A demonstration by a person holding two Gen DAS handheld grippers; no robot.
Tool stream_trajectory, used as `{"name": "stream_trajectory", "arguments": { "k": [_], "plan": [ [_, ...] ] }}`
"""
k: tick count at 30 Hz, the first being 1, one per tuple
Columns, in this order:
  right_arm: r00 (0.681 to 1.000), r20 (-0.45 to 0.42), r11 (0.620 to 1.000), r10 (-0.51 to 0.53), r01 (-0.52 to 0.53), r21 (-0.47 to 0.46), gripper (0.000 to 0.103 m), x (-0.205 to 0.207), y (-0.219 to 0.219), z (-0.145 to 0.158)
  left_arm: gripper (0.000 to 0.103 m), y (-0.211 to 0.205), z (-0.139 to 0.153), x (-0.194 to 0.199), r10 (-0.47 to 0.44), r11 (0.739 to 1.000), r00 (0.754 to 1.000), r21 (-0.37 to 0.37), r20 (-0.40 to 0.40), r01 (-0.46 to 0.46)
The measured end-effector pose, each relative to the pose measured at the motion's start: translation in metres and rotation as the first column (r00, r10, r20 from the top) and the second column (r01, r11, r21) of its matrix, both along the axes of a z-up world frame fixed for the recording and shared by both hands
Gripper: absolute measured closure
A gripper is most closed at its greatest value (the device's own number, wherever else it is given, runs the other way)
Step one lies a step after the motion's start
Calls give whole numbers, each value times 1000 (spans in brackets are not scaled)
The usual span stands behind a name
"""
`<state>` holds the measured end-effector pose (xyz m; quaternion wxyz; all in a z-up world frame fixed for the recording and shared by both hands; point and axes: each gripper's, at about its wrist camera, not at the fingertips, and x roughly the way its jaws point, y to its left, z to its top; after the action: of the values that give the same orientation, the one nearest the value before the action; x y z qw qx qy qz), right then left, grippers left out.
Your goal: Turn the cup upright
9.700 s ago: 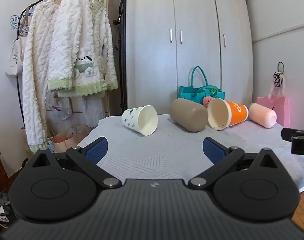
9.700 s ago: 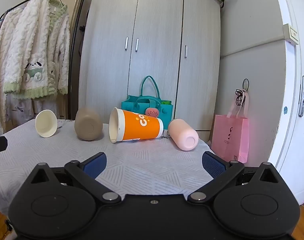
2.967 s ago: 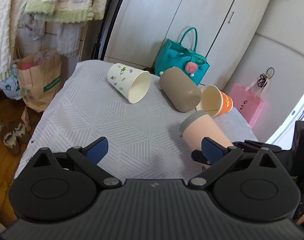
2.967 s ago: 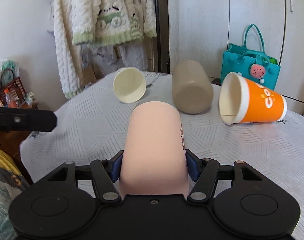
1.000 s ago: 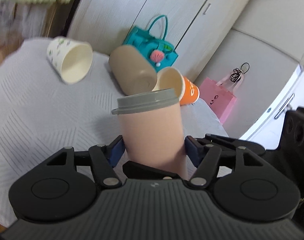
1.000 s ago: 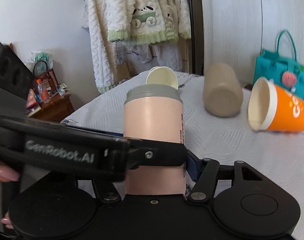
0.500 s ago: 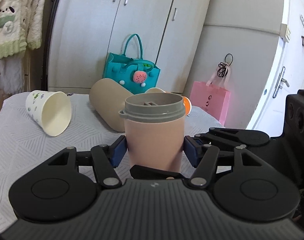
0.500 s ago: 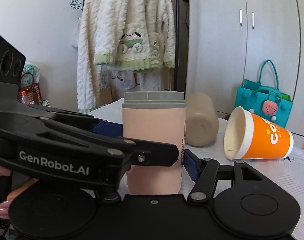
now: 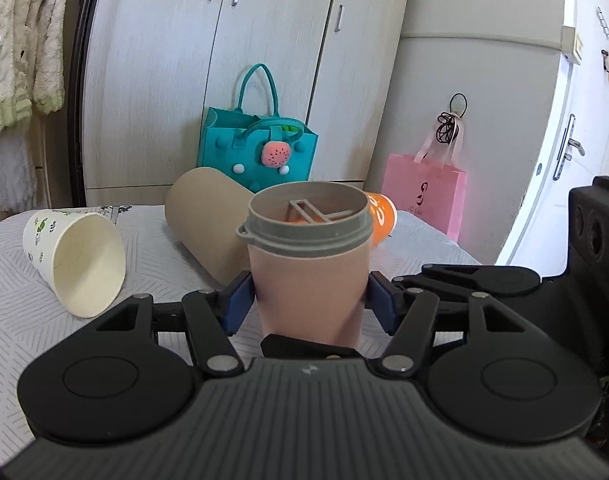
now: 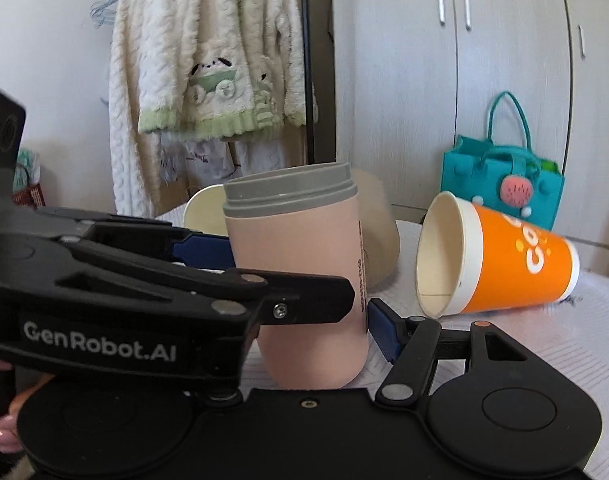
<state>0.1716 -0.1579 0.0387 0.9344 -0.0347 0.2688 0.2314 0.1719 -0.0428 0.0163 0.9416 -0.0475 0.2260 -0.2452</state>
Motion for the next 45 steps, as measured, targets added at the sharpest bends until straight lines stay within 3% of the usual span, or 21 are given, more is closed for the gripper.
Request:
{"name": "stream_trajectory", "arguments": {
  "k": [12, 16, 18, 21, 31, 35, 45],
  "plan": [
    [1000, -16, 1000, -10, 11, 21, 35, -8, -14, -2, 41, -12, 3, -6, -35, 999, 999, 26, -10, 35],
    [999, -30, 1000, -22, 22, 2, 30, -13, -15, 0, 35, -14, 6, -16, -30, 998, 999, 59, 10, 30],
    [999, -38, 1000, -25, 25, 3, 25, -19, -16, 4, 25, -12, 8, -21, -22, 998, 999, 63, 23, 21],
    [999, -5, 999, -40, 40, 7, 20, -30, -18, 6, 23, -9, 10, -25, -19, 998, 1000, 54, 11, 18],
    [997, 20, 997, -70, 69, 21, 19, -50, -30, 14, 20, 4, 13, -44, 48, 998, 997, 49, -56, -46],
    [992, 37, 989, -120, 123, -84, 19, -68, -23, 22, 20, 9, 20, -62, 119, 991, 991, 66, -54, -116],
    [976, 90, 977, -199, 204, -60, 13, -121, -36, 55, 16, 25, 40, -104, 193, 979, 979, 79, -64, -188]
  ]
}}
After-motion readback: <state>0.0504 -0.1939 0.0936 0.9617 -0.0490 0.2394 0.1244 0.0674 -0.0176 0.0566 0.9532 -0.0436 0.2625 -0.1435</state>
